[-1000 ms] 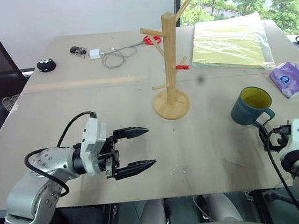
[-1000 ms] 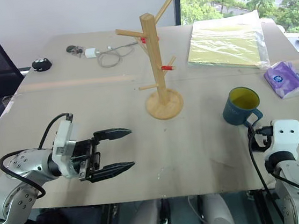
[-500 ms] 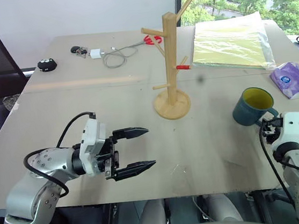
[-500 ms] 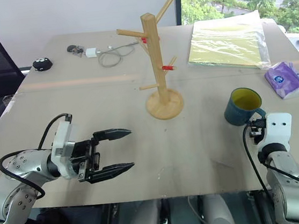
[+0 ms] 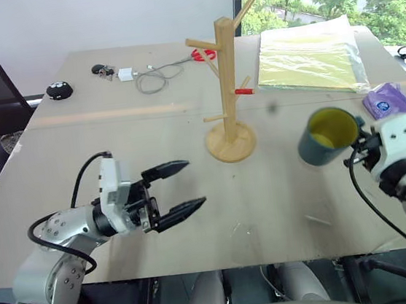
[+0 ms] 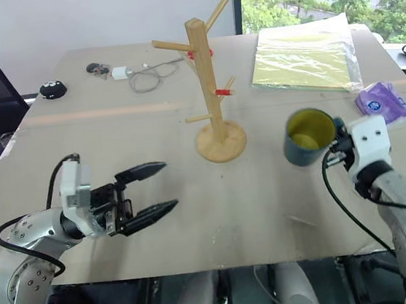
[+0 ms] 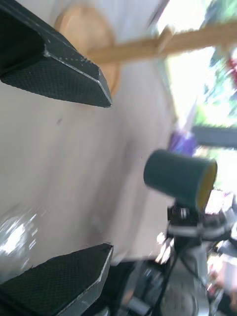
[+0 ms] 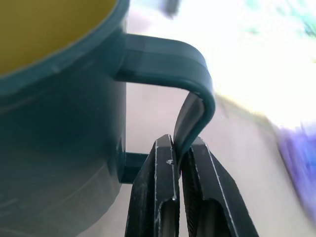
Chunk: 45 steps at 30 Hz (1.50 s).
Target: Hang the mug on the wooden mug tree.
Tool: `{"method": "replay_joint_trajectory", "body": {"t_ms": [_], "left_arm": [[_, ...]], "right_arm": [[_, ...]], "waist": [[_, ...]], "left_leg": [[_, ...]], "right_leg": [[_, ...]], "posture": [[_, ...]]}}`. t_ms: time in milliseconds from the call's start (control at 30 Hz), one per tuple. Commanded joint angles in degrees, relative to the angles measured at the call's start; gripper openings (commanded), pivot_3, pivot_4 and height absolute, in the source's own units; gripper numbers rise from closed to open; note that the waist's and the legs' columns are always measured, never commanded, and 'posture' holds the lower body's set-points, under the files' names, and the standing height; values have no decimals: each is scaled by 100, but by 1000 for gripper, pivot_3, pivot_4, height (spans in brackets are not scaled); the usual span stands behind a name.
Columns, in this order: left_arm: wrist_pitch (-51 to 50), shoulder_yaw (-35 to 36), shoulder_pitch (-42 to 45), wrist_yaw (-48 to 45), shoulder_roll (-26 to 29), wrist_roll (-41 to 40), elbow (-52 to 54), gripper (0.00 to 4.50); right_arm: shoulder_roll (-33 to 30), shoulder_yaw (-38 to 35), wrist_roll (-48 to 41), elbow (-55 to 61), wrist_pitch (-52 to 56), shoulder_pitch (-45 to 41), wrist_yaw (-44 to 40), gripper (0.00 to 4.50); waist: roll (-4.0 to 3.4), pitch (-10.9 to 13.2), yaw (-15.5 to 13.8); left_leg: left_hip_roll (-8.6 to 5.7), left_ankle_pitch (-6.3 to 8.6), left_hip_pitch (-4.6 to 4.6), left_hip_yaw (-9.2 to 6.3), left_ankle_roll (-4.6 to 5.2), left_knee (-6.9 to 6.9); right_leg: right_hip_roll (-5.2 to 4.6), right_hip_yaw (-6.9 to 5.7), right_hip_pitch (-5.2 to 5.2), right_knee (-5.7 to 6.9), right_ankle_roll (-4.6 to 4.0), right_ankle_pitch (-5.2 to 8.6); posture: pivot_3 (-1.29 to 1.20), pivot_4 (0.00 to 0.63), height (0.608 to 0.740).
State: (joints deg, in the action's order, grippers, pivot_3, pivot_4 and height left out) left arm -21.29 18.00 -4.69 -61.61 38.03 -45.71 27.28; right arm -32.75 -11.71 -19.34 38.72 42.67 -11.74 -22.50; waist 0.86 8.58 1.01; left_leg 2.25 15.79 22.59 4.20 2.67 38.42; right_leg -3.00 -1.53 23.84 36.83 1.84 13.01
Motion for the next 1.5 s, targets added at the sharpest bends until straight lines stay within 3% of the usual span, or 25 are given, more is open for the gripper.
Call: {"method": "replay_joint_trajectory", "body": {"t_ms": [33, 300, 600, 867, 967, 1167, 1333, 1500], "left_arm": [[-11, 398, -172, -202, 76, -396, -46, 4500], [-367, 773, -547, -187, 279, -850, 59, 4500], [-585, 818, -746, 459, 256, -1089, 765, 4500], [-623, 906, -831, 758, 261, -1192, 886, 4500], [-587, 962, -904, 818, 225, -1206, 923, 4500], [-588, 1030, -921, 982, 173, -1363, 1040, 4500], [-580, 1028, -954, 1012, 171, -1346, 939, 4500], [-525, 982, -1241, 1088, 227, -716, 512, 4500]], "right_arm": [[-290, 424, -305, 329, 625, -823, -223, 41], [-835, 1487, -349, -216, 1296, -2276, -761, 41], [-618, 2070, 38, -1341, 905, -3238, -947, 41], [-6, 2757, 323, -2172, 689, -3996, -1271, 41], [124, 2972, 512, -2612, 499, -4157, -1405, 792], [-97, 2564, 445, -2361, 617, -3932, -1560, 3357], [-545, 1628, -142, -1687, 705, -3247, -1914, 3357], [-1114, 308, -958, -922, 856, -2193, -2325, 3357]], "waist": [[6, -2, -9], [16, 4, -95], [20, 9, -36], [17, 10, -23], [16, 11, -24], [15, 11, -28], [15, 11, -45], [14, 13, -56]], "left_leg": [[0, 0, 0, -2, 0, -1], [-12, 3, 28, -10, 4, 1], [-9, 6, 22, -6, 9, 4], [-3, 5, 18, -6, 8, 2], [-7, -4, 22, -1, -7, 3], [-7, -7, 23, -2, -13, 2], [-8, -6, 25, -5, -13, 2], [-8, 6, 24, -7, 8, -2]], "right_leg": [[0, -1, 0, 0, 0, 0], [-25, -18, 3, -15, -1, 0], [-22, -14, 3, -9, 0, -1], [-13, -13, 5, -4, 4, -4], [-18, -10, 5, -9, 4, -4], [-19, -12, 5, -9, 2, -3], [-22, -15, 4, -10, 3, -3], [-22, -16, 3, -14, 4, -4]], "posture": [[0, 150, 740], [0, 150, 740], [0, 150, 740], [0, 150, 740], [0, 150, 740], [0, 150, 740], [0, 150, 740], [0, 150, 740]]}}
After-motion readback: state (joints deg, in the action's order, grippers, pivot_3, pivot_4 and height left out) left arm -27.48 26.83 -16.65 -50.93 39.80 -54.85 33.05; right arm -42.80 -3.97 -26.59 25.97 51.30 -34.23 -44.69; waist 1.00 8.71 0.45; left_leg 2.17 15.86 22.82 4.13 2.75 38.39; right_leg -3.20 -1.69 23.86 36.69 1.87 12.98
